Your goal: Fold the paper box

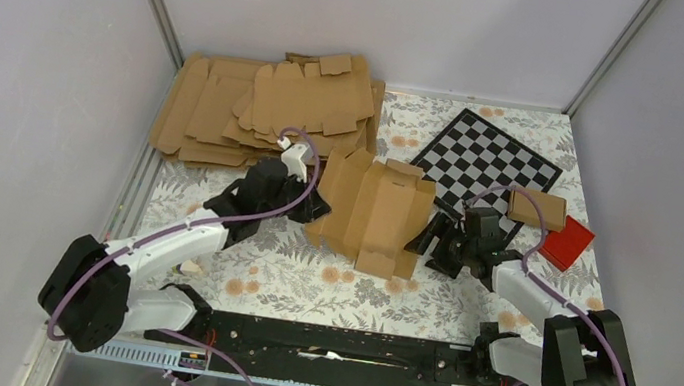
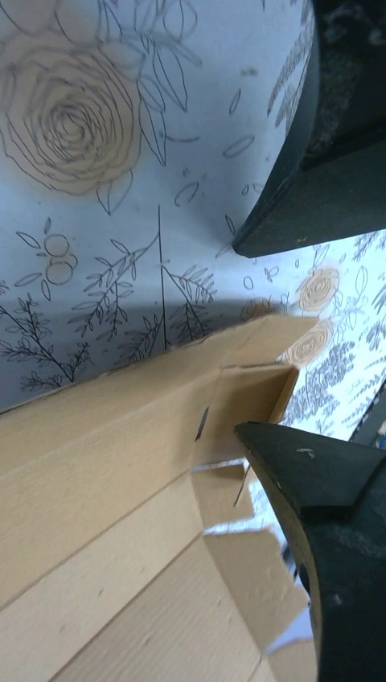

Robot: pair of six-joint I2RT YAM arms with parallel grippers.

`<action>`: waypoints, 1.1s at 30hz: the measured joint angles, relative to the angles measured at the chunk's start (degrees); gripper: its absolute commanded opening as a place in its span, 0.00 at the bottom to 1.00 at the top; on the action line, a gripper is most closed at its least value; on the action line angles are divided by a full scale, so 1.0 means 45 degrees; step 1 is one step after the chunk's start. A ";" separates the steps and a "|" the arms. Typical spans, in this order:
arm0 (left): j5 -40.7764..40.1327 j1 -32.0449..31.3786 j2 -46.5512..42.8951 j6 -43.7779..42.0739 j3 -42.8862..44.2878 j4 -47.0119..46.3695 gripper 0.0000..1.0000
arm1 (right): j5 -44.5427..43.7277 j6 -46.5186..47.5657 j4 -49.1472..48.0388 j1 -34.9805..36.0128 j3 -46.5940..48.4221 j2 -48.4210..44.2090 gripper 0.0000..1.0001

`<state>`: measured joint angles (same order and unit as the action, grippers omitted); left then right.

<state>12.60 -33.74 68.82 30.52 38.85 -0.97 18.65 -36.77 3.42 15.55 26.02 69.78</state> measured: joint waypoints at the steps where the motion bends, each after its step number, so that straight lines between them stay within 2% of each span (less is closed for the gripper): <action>1: -0.0019 -0.0073 -0.0160 0.0049 -0.0267 -0.0223 0.03 | 0.0194 -0.0369 -0.0311 0.0000 -0.0151 0.0000 0.80; 7: -0.0204 -0.0568 -0.0753 0.0175 -0.1239 -0.1117 0.03 | 0.0884 -0.2093 -0.1273 0.0010 -0.0699 0.0010 0.80; 12: -0.0583 -0.0831 -0.1224 0.0131 -0.1481 -0.1394 0.03 | 0.1457 -0.2424 -0.1190 0.0015 -0.0699 0.0005 0.87; 16: -0.1137 -0.0869 -0.1982 0.0155 -0.1962 -0.1860 0.01 | 0.1511 -0.2176 -0.1064 0.0015 -0.0680 -0.0058 0.96; 21: -0.1613 -0.0879 -0.2161 0.0219 -0.2467 -0.2633 0.01 | 0.1753 -0.1792 -0.0986 0.0015 -0.0359 0.0223 0.95; 27: -0.1627 -0.0991 -0.1919 0.0160 -0.2613 -0.3167 0.01 | 0.2200 -0.2380 -0.1982 0.0019 -0.0282 0.1059 0.96; 33: -0.2050 -0.1035 -0.1846 0.0078 -0.2647 -0.3196 0.01 | 0.1530 -0.2186 -0.1753 0.0019 -0.0024 0.0772 0.97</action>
<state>3.38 -38.39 60.51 30.87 26.94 -15.35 25.54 -46.61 -4.47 15.64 25.91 73.25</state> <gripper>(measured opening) 0.033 0.963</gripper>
